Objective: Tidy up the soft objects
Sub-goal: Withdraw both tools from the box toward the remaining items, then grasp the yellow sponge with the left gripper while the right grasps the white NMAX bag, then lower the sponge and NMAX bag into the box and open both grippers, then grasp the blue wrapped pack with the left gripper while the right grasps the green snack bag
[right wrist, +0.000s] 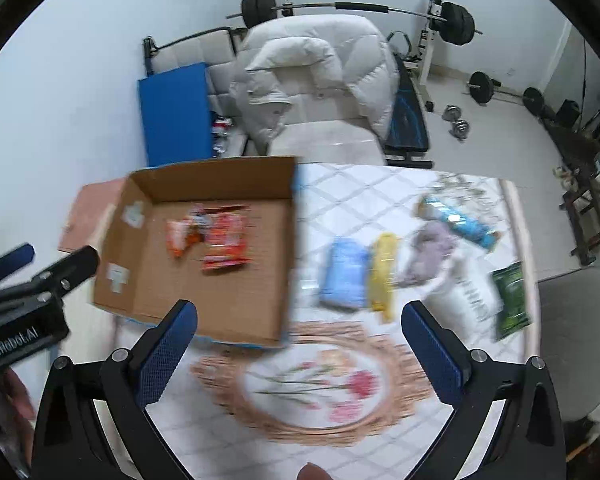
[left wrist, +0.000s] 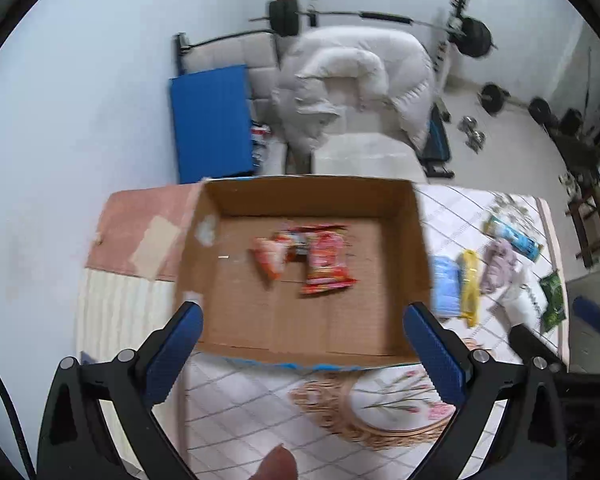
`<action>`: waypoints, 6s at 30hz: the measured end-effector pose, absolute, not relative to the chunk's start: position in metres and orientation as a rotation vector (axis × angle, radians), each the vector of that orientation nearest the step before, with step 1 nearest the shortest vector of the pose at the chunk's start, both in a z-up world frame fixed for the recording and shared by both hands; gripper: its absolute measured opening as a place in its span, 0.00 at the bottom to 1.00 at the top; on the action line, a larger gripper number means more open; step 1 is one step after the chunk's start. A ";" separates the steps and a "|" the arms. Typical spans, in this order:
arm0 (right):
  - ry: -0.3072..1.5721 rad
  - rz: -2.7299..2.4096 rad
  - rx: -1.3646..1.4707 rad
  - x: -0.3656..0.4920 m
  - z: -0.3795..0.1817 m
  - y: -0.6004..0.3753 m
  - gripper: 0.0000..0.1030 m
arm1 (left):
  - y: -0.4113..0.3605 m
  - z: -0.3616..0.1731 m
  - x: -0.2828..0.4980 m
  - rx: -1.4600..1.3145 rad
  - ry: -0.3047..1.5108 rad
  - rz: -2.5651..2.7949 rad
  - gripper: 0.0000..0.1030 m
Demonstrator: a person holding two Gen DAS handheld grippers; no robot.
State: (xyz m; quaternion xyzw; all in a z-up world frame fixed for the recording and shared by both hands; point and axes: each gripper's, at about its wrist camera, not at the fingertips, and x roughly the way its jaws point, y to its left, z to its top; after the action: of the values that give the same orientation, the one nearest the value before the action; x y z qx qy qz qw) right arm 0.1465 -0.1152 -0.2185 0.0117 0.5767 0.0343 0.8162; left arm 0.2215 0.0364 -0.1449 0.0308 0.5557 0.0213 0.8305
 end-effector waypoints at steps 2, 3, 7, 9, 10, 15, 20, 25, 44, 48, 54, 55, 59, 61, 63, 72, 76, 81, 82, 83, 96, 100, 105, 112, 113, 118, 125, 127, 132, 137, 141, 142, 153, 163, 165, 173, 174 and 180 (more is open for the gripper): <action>1.241 0.040 -0.011 0.154 -0.228 -0.159 1.00 | 0.000 -0.163 0.235 0.065 1.226 0.011 1.00; 1.264 0.018 -0.043 0.161 -0.238 -0.185 1.00 | -0.018 -0.175 0.242 0.069 1.252 -0.005 1.00; 1.461 -0.129 0.030 0.186 -0.304 -0.293 1.00 | -0.091 -0.238 0.269 0.100 1.397 -0.084 1.00; 1.568 -0.220 0.228 0.192 -0.347 -0.348 1.00 | -0.122 -0.276 0.284 0.119 1.491 -0.106 1.00; 1.596 -0.256 0.322 0.192 -0.365 -0.369 1.00 | -0.132 -0.290 0.288 0.116 1.523 -0.118 0.99; 1.657 -0.348 0.665 0.184 -0.432 -0.415 1.00 | -0.168 -0.348 0.308 0.089 1.667 -0.134 0.88; 1.694 -0.337 0.710 0.193 -0.462 -0.410 1.00 | -0.186 -0.371 0.325 0.131 1.691 -0.112 0.75; 1.731 -0.280 0.633 0.199 -0.472 -0.403 0.98 | -0.210 -0.394 0.337 0.227 1.718 -0.122 0.38; 1.792 -0.165 0.308 0.194 -0.468 -0.384 0.92 | -0.220 -0.425 0.267 0.193 1.810 -0.174 0.32; 1.781 -0.217 0.326 0.199 -0.478 -0.381 0.83 | -0.220 -0.417 0.263 0.155 1.783 -0.163 0.29; 1.720 -0.155 0.384 0.186 -0.427 -0.365 0.70 | -0.190 -0.337 0.234 0.069 1.646 -0.215 0.29; 1.703 -0.135 0.386 0.184 -0.415 -0.359 0.70 | -0.183 -0.320 0.230 0.052 1.623 -0.227 0.29; 1.597 -0.009 0.385 0.182 -0.339 -0.316 0.70 | -0.129 -0.245 0.224 0.008 1.506 -0.232 0.29; 1.545 0.069 0.378 0.180 -0.302 -0.279 0.70 | -0.086 -0.217 0.235 0.001 1.476 -0.206 0.29; 1.514 0.131 0.380 0.173 -0.282 -0.240 0.70 | -0.039 -0.205 0.242 -0.018 1.483 -0.170 0.29; 1.590 0.221 0.456 0.205 -0.328 -0.032 0.70 | 0.135 -0.277 0.299 -0.015 1.651 0.058 0.29; 1.642 0.170 0.436 0.217 -0.367 0.025 0.70 | 0.172 -0.311 0.319 -0.063 1.734 0.077 0.29; 1.687 0.121 0.414 0.225 -0.404 0.050 0.70 | 0.186 -0.330 0.329 -0.028 1.784 0.062 0.29; 1.691 0.113 0.410 0.227 -0.408 0.051 0.70 | 0.184 -0.331 0.329 -0.020 1.792 0.056 0.29; 1.696 0.106 0.407 0.227 -0.412 0.054 0.70 | 0.184 -0.335 0.329 -0.014 1.801 0.054 0.29; 1.802 0.197 0.324 0.214 -0.441 0.087 0.95 | 0.202 -0.352 0.321 -0.073 1.857 0.038 0.57; 1.773 0.187 0.281 0.214 -0.429 0.092 1.00 | 0.202 -0.344 0.317 -0.077 1.840 0.040 0.57; 1.725 0.163 0.202 0.209 -0.409 0.086 1.00 | 0.206 -0.325 0.308 -0.082 1.779 0.050 0.66; 1.530 0.091 0.104 0.193 -0.359 0.059 1.00 | 0.205 -0.273 0.278 -0.076 1.553 0.086 0.98; 1.500 0.078 0.090 0.186 -0.348 0.054 1.00 | 0.203 -0.264 0.270 -0.076 1.518 0.093 0.98; 1.392 0.058 0.056 0.171 -0.309 0.037 1.00 | 0.187 -0.229 0.240 -0.069 1.395 0.109 0.98; 1.298 0.070 0.011 0.144 -0.267 0.019 1.00 | 0.166 -0.185 0.201 -0.034 1.282 0.117 0.99; 1.272 0.082 -0.003 0.134 -0.256 0.016 1.00 | 0.162 -0.177 0.189 -0.018 1.257 0.128 0.99; 1.238 0.102 -0.014 0.114 -0.237 0.008 1.00 | 0.156 -0.156 0.163 -0.004 1.195 0.158 1.00; 1.242 0.141 0.014 0.104 -0.227 -0.001 1.00 | 0.148 -0.148 0.155 -0.017 1.193 0.156 1.00; 1.249 0.164 0.044 0.103 -0.225 -0.020 1.00 | 0.120 -0.141 0.160 0.026 1.187 0.139 1.00; 1.253 0.166 0.057 0.104 -0.224 -0.028 1.00 | 0.108 -0.140 0.164 0.046 1.180 0.126 1.00; 1.306 -0.157 0.141 0.140 -0.231 -0.259 1.00 | -0.116 -0.197 0.277 0.274 1.341 -0.209 1.00; 1.474 -0.310 0.216 0.178 -0.314 -0.431 1.00 | -0.247 -0.365 0.356 0.582 1.778 -0.248 1.00; 1.509 -0.309 0.245 0.182 -0.334 -0.449 1.00 | -0.254 -0.386 0.360 0.592 1.828 -0.235 1.00; 1.627 -0.258 0.275 0.199 -0.403 -0.478 1.00 | -0.246 -0.441 0.360 0.682 1.919 -0.129 1.00; 1.645 -0.257 0.277 0.202 -0.414 -0.480 1.00 | -0.243 -0.445 0.360 0.664 1.939 -0.122 1.00; 1.728 -0.243 0.286 0.214 -0.459 -0.489 1.00 | -0.237 -0.450 0.346 0.530 1.958 -0.155 0.92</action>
State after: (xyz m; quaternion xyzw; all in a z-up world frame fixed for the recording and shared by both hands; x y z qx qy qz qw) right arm 0.2144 -0.4891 -0.4585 0.1251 0.7559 -0.1063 0.6338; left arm 0.3464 -0.2373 -0.4499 0.2215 0.8188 -0.0648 0.5256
